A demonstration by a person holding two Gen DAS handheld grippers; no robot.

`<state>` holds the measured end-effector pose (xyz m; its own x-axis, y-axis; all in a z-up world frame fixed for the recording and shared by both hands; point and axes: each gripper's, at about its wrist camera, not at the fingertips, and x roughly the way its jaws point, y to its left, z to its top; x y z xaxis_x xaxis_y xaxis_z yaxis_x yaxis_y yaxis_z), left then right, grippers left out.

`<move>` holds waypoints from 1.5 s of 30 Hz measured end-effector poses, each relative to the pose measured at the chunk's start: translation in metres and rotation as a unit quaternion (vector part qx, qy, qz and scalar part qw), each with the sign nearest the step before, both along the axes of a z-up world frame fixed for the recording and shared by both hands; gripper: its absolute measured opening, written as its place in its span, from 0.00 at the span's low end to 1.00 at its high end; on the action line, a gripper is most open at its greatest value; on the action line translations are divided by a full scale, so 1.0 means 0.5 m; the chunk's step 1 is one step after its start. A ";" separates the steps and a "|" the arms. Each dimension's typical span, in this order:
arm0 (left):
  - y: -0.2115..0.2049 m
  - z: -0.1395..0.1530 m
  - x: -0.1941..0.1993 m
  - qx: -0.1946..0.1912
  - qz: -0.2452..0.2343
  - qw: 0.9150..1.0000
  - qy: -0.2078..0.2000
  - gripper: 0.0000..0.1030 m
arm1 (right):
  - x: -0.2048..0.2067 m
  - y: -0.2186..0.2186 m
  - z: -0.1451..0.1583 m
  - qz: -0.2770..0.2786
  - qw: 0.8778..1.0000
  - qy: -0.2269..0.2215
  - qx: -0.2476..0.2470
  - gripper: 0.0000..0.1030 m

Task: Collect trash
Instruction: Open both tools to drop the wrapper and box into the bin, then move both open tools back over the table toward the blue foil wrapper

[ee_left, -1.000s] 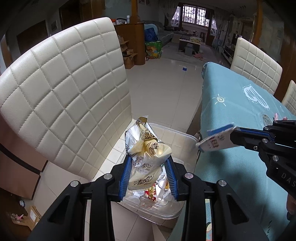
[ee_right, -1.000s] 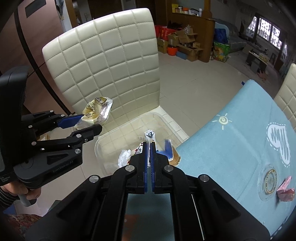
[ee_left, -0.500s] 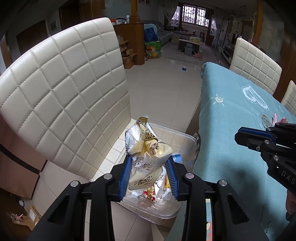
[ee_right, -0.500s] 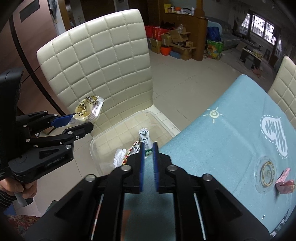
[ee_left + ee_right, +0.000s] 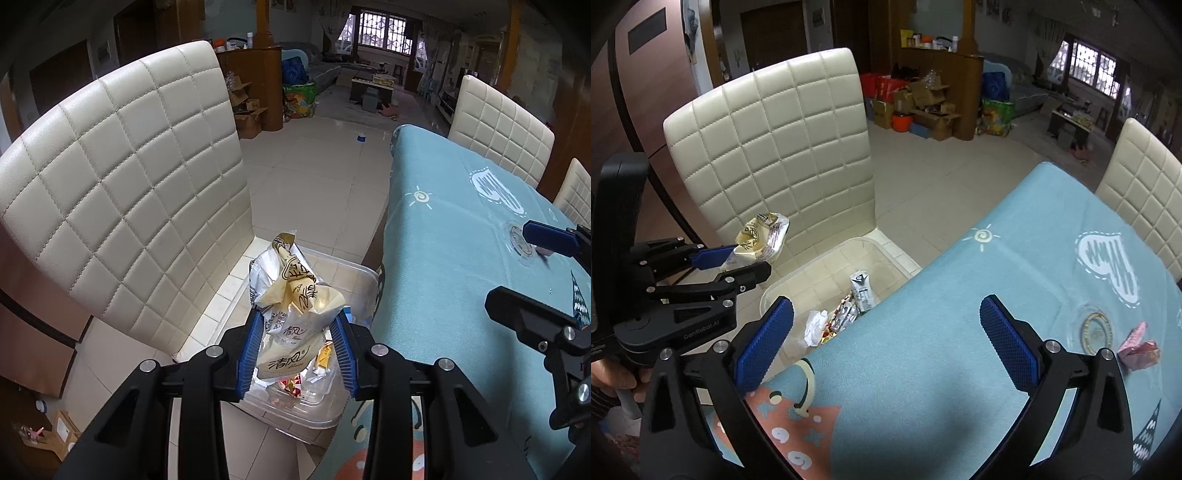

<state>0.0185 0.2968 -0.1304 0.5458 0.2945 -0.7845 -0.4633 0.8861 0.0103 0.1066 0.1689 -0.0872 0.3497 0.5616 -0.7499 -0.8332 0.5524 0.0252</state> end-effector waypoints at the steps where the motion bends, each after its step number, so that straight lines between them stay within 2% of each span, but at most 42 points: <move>1: -0.003 0.002 0.001 0.001 0.000 1.000 -0.001 0.41 | 0.000 -0.004 0.000 -0.003 1.000 0.000 -0.001 0.97; 4: -0.011 0.010 0.006 0.000 -0.002 1.000 -0.003 0.49 | 0.000 -0.022 0.003 -0.018 1.000 -0.007 -0.004 0.97; 7: -0.019 0.015 0.009 0.005 0.002 1.000 -0.001 0.69 | -0.005 -0.040 0.007 -0.030 0.999 -0.022 -0.010 0.97; 8: -0.021 0.016 0.010 0.008 0.005 1.000 -0.002 0.72 | -0.005 -0.050 0.009 -0.035 0.999 -0.024 -0.010 0.97; 15: -0.053 0.033 0.014 0.004 -0.003 1.000 -0.011 0.72 | 0.006 -0.121 0.015 -0.079 0.997 -0.010 -0.008 0.97; 27: -0.221 0.053 0.061 0.011 -0.090 0.996 -0.016 0.72 | 0.012 -0.308 0.020 -0.170 0.985 -0.020 -0.017 0.97; 35: -0.404 0.042 0.118 0.002 -0.190 0.982 -0.002 0.72 | 0.040 -0.528 -0.008 -0.271 0.962 0.027 -0.010 0.97; 40: -0.526 0.023 0.155 -0.007 -0.257 0.966 0.013 0.72 | 0.048 -0.662 -0.032 -0.334 0.942 0.031 -0.020 0.97; 41: -0.547 0.019 0.161 -0.008 -0.268 0.963 0.016 0.72 | 0.048 -0.679 -0.035 -0.343 0.939 0.029 -0.024 0.95; 45: -0.630 0.001 0.187 -0.014 -0.310 0.950 0.027 0.74 | 0.065 -0.755 -0.062 -0.356 0.932 0.059 -0.035 0.73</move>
